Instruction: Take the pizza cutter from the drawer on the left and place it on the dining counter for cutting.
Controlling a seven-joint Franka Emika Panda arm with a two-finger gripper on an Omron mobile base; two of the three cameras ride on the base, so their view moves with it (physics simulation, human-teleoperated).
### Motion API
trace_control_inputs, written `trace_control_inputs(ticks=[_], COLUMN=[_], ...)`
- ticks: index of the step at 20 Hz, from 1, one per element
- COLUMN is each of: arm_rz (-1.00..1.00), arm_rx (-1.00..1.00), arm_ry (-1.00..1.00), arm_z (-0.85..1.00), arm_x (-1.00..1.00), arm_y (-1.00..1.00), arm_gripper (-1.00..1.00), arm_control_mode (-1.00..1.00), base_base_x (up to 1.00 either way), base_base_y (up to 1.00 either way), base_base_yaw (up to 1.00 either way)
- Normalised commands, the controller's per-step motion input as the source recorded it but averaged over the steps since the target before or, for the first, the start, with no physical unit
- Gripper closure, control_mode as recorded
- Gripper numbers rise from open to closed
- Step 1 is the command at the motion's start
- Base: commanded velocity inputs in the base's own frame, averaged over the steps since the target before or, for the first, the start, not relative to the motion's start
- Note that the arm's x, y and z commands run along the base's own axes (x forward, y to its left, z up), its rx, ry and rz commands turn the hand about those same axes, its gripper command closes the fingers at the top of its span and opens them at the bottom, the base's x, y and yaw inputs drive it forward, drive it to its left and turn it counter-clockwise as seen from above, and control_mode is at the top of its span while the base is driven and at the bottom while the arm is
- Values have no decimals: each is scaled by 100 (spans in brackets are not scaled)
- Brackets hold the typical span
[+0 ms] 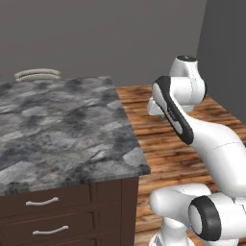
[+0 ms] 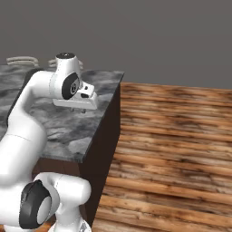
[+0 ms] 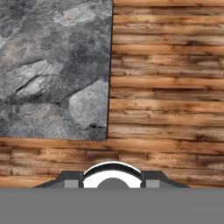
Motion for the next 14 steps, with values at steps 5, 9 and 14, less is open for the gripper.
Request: trace_control_inputs(ticks=[5, 9, 14], arm_rz=[0, 0, 3], arm_rx=[0, -1, -4], arm_ry=[0, 0, 0], arm_z=[0, 0, -7], arm_x=[-22, -83, -85], arm_y=[17, 72, 86], arm_gripper=[-100, -100, -100], arm_control_mode=[-100, -100, -100], base_base_x=[0, 0, 0], base_base_y=[0, 0, 0], base_base_yaw=[0, 0, 0])
